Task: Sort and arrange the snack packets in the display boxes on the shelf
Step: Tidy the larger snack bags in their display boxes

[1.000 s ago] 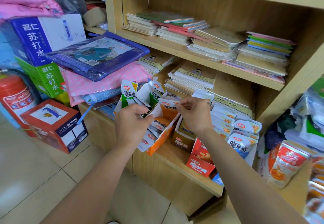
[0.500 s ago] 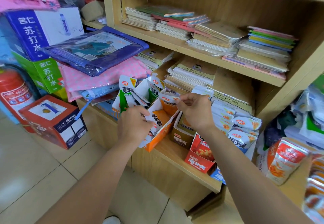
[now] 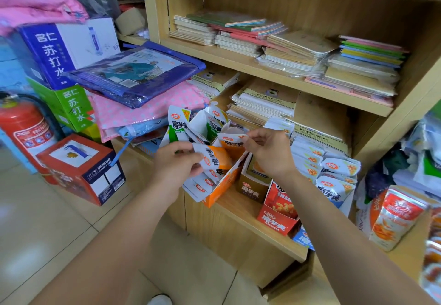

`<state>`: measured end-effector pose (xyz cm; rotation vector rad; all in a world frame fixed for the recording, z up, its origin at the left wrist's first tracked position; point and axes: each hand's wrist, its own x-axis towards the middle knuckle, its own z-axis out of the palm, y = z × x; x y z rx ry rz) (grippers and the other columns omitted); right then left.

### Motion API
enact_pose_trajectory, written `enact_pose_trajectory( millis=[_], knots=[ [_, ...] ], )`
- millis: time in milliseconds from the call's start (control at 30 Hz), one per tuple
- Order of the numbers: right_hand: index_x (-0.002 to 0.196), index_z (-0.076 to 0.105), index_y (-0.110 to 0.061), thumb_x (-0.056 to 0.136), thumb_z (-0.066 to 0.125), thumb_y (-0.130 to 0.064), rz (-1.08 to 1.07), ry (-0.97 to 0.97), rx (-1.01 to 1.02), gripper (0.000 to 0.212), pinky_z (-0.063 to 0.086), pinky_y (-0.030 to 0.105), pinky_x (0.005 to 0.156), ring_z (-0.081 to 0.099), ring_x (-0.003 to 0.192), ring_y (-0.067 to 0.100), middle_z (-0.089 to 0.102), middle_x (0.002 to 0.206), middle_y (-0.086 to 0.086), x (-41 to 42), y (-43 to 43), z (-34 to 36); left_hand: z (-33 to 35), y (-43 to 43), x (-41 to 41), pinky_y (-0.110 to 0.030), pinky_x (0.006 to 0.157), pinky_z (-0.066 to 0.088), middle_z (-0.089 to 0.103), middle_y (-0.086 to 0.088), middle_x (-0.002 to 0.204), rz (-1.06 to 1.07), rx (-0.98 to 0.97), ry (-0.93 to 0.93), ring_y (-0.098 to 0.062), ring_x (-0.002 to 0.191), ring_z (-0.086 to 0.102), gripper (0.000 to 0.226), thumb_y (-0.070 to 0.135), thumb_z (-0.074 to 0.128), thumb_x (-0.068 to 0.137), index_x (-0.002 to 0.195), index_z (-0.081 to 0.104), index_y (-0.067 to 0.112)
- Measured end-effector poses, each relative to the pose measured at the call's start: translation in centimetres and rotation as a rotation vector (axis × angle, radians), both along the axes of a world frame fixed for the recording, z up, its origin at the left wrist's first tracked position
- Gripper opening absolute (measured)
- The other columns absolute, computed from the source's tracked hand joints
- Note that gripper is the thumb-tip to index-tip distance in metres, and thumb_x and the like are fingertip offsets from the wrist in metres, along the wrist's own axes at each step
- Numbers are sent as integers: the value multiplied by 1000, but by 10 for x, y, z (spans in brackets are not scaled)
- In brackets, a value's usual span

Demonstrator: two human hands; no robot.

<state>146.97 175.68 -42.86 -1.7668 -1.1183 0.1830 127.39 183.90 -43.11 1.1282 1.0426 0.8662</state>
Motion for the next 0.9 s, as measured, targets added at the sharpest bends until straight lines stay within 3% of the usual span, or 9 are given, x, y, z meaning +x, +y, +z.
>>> enact_pose_trajectory(
  millis=[133,267,333,400,533,600,733,800,900],
  knots=[
    [97,72,-10,83,64,14,246,136,-57,29,52,16,75,66,79,-4,71,89,-4,-10,-9,12,11,2,20,-30,77,60,76,-10,101,-217,-10,-134,-23,94,75,22,8,72,90,111,71,15],
    [96,72,-20,82,78,-6,186,-117,-91,20,51,17,70,63,73,-1,67,81,-13,-13,-5,9,8,8,22,-29,89,58,75,2,112,-422,90,-79,-10,103,71,34,19,69,94,128,66,23],
    [88,75,-18,87,75,-12,84,-216,-87,5,52,25,68,64,73,6,68,78,-8,-9,0,4,0,13,14,-26,88,57,76,7,107,-409,291,42,-4,99,70,31,15,67,95,124,68,25],
    [87,75,-15,90,70,-12,-10,-247,-72,6,54,29,68,64,73,10,70,78,-4,-6,6,0,-7,21,4,-30,89,56,75,13,103,-385,570,231,-4,97,68,31,12,72,90,114,71,31],
    [102,73,-16,92,67,-11,-124,-309,-67,13,52,25,68,60,75,9,69,87,-1,-1,13,1,-19,25,-7,-29,77,39,64,17,97,-522,1009,756,-9,99,49,38,21,81,80,114,73,36],
    [105,69,-20,92,65,-8,-121,-293,-67,19,51,24,66,62,75,11,69,93,1,-2,14,0,-21,26,-5,-31,75,34,70,15,96,-480,1179,858,-14,95,47,27,28,80,82,108,76,38],
    [92,61,-22,92,63,-4,33,-207,-22,18,52,28,59,62,69,14,66,88,-1,-7,11,0,-23,30,9,-32,68,37,71,11,84,-279,1216,738,-18,86,54,6,37,76,87,91,77,34],
    [90,63,-20,89,71,-17,134,-199,-50,8,49,28,60,59,70,10,64,82,-4,-6,10,-1,-19,29,21,-30,64,38,69,6,87,-124,1175,694,-19,87,59,18,42,79,82,92,75,28],
    [98,65,-20,77,83,-36,194,-349,-178,31,40,18,68,52,83,6,59,95,-8,-5,12,-5,-13,28,33,-29,58,44,69,6,81,-35,1038,716,-17,79,64,27,51,79,79,85,71,25]
  ],
)
